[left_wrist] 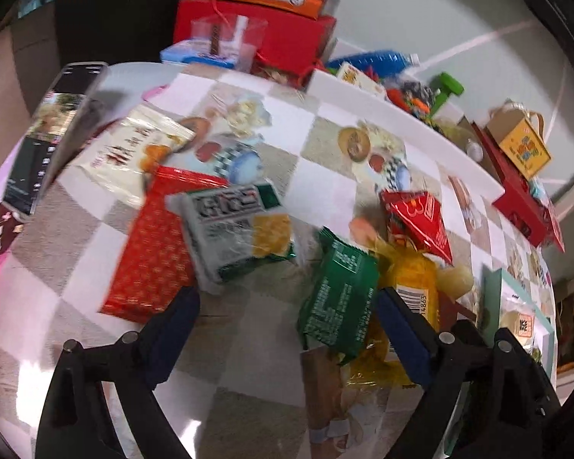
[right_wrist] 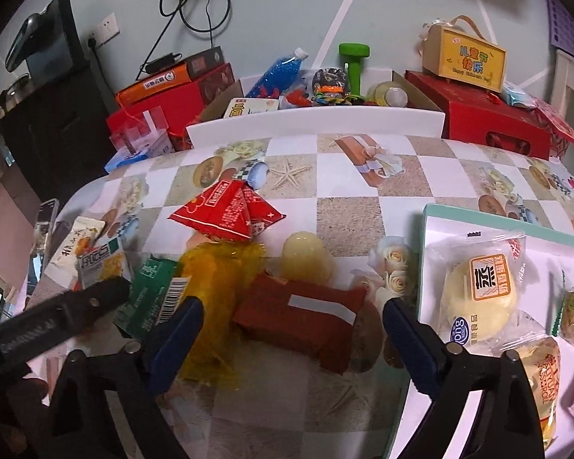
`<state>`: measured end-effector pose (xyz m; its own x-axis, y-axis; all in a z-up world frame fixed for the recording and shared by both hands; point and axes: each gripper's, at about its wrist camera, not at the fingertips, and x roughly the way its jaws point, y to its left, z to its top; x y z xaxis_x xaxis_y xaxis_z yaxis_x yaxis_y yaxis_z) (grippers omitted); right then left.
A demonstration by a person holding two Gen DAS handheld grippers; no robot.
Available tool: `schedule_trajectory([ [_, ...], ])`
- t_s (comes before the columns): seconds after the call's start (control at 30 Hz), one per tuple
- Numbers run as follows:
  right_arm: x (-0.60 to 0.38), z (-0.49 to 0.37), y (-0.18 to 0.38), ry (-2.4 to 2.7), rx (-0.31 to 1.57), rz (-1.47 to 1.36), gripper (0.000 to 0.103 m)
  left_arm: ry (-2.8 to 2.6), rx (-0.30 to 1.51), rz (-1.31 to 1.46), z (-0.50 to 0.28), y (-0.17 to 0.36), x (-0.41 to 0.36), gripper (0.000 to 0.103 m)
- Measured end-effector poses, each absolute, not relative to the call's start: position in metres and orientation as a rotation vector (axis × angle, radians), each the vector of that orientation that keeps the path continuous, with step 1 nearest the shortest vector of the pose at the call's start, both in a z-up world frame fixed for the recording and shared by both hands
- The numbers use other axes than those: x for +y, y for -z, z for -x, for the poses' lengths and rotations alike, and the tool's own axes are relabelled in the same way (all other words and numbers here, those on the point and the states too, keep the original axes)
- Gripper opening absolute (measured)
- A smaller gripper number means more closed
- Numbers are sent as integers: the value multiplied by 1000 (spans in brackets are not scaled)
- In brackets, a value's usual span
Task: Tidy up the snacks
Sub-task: 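Move both tools back toward the remaining snacks, then grasp the yellow mesh bag with the right tool while the left tool grasps the green packet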
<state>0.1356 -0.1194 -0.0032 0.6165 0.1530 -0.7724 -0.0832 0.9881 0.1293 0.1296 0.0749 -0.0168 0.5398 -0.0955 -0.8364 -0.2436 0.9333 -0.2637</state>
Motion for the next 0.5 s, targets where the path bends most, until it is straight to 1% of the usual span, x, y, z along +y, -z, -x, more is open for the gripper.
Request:
schedule_trajectory([
  [0.07,-122,-137,4,-129,900,-80,92,-75,1014,355,-134,20,68,93],
  [0.1,-122,-138,4,-124,903,-73,90,-64,1019,351,-136,22,65,90],
  [0.13,-123,-139,5,-119,906,-70,90,-54,1023,350,-139,23,63,82],
  [0.2,-126,-140,6,-118,910,-77,90,-43,1046,337,-142,29,57,78],
  [0.47,-129,-142,5,-111,910,-69,89,-76,1062,242,-151,35,44,75],
  [0.5,-130,-142,5,-110,912,-70,89,-83,1063,225,-151,35,41,72],
])
